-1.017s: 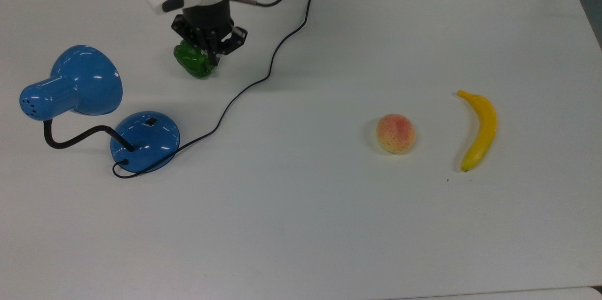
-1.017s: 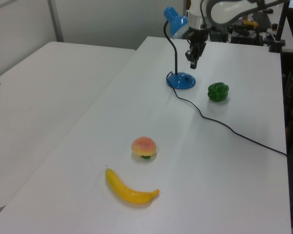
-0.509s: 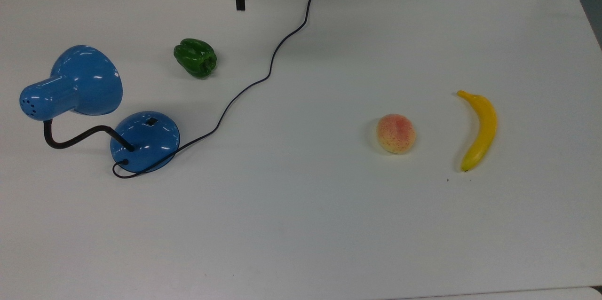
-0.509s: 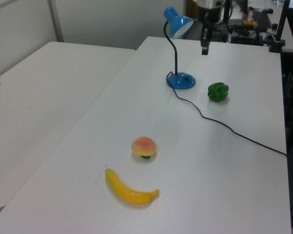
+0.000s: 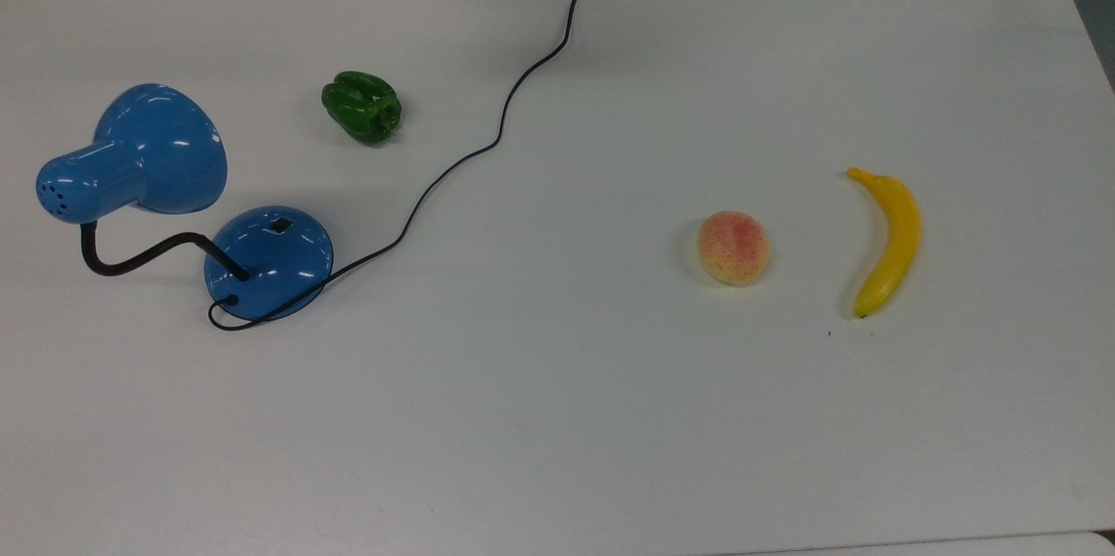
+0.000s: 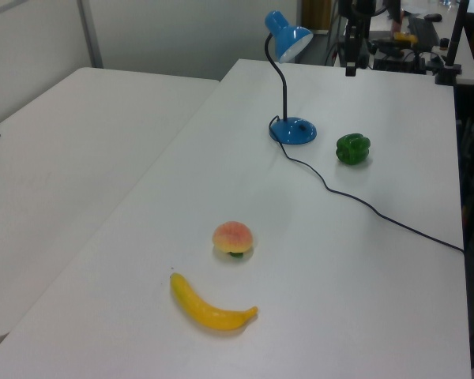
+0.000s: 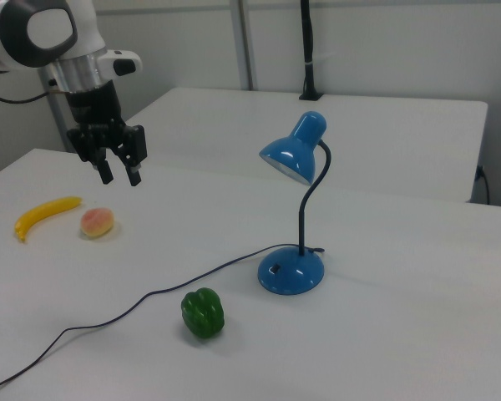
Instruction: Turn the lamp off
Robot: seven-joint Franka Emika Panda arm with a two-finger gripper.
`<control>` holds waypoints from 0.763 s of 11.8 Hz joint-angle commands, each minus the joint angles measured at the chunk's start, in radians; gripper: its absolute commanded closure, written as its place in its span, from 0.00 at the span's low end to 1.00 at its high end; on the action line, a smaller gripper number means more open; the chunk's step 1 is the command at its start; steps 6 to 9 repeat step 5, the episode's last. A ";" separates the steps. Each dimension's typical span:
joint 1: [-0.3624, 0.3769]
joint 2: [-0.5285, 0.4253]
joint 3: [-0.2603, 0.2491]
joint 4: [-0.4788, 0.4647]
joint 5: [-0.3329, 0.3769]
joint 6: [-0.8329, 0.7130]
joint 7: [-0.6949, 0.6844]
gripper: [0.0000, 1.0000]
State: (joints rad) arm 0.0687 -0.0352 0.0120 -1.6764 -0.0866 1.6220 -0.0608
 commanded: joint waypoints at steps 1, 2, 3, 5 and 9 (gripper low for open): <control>-0.007 0.001 -0.011 0.015 0.002 -0.053 -0.030 0.00; -0.016 0.001 -0.011 0.018 0.002 -0.050 -0.030 0.00; -0.017 0.001 -0.011 0.023 -0.004 -0.048 -0.030 0.00; -0.017 0.008 -0.011 0.032 -0.004 -0.045 -0.016 0.00; -0.017 0.008 -0.011 0.032 -0.004 -0.045 -0.016 0.00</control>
